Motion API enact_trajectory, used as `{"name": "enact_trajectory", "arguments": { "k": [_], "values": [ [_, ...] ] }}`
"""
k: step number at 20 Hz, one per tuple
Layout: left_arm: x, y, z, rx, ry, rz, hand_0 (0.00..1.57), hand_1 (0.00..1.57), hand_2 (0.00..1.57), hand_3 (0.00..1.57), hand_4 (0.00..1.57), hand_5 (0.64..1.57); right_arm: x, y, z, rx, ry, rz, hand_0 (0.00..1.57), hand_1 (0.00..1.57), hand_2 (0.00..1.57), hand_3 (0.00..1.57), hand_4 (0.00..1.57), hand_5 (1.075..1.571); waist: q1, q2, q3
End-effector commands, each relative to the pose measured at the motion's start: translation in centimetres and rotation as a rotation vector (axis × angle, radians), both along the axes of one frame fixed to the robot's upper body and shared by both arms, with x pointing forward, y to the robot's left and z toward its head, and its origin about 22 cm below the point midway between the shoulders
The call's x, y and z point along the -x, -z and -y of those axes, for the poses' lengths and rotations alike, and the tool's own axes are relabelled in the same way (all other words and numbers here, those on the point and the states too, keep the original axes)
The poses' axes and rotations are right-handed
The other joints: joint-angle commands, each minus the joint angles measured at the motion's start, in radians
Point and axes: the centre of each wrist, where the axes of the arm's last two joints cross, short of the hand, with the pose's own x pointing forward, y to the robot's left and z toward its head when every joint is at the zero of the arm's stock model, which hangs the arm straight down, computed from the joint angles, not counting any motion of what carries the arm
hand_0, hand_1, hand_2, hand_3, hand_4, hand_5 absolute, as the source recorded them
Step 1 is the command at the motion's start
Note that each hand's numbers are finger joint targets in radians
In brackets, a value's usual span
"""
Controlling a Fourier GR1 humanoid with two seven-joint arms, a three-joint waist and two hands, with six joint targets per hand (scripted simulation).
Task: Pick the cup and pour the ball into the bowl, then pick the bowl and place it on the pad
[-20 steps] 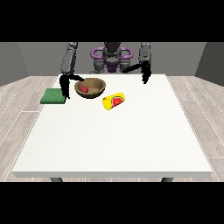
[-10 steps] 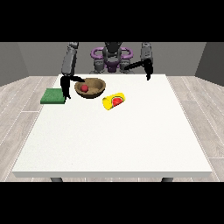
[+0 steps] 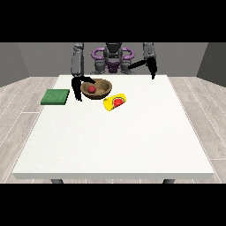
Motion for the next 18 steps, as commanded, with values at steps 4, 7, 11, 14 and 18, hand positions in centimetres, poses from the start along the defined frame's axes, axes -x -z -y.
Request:
{"name": "enact_trajectory", "arguments": {
  "k": [4,7,11,14,18],
  "values": [
    [-0.2,-1.8,-2.1,0.001,0.042,0.039,0.0,0.0,0.0,0.0,0.0,1.567,2.2,2.7,1.2,0.167,0.088,-0.239,1.57,1.57,1.57,0.82,0.66,1.57,0.064,0.023,0.0049],
    [0.3,-0.5,-1.0,0.025,0.022,0.038,0.0,0.0,0.0,0.0,0.0,1.568,2.5,2.9,1.2,0.188,0.052,-0.251,1.57,1.57,1.57,1.57,1.05,1.551,0.037,0.044,0.0048],
    [-0.1,-1.0,-2.1,0.032,0.013,0.012,0.0,0.0,0.0,0.0,0.0,1.57,-0.3,-0.2,2.1,0.253,0.112,-0.252,1.57,1.57,1.57,1.57,1.03,1.55,0.038,0.021,0.0051],
    [1.1,2.4,-5.0,0.018,-0.08,-0.033,0.0,0.0,0.0,0.0,0.0,1.57,-0.1,0.0,0.0,0.298,0.055,-0.313,1.57,1.57,1.57,1.57,1.03,1.555,-0.038,-0.059,0.0048],
    [1.6,3.8,-8.0,0.042,-0.128,-0.107,0.0,0.0,0.0,0.0,0.0,1.57,-1.9,-2.7,0.0,0.321,-0.002,-0.358,1.57,1.57,1.57,1.57,1.03,1.558,-0.102,-0.123,0.0049]
  ]
}}
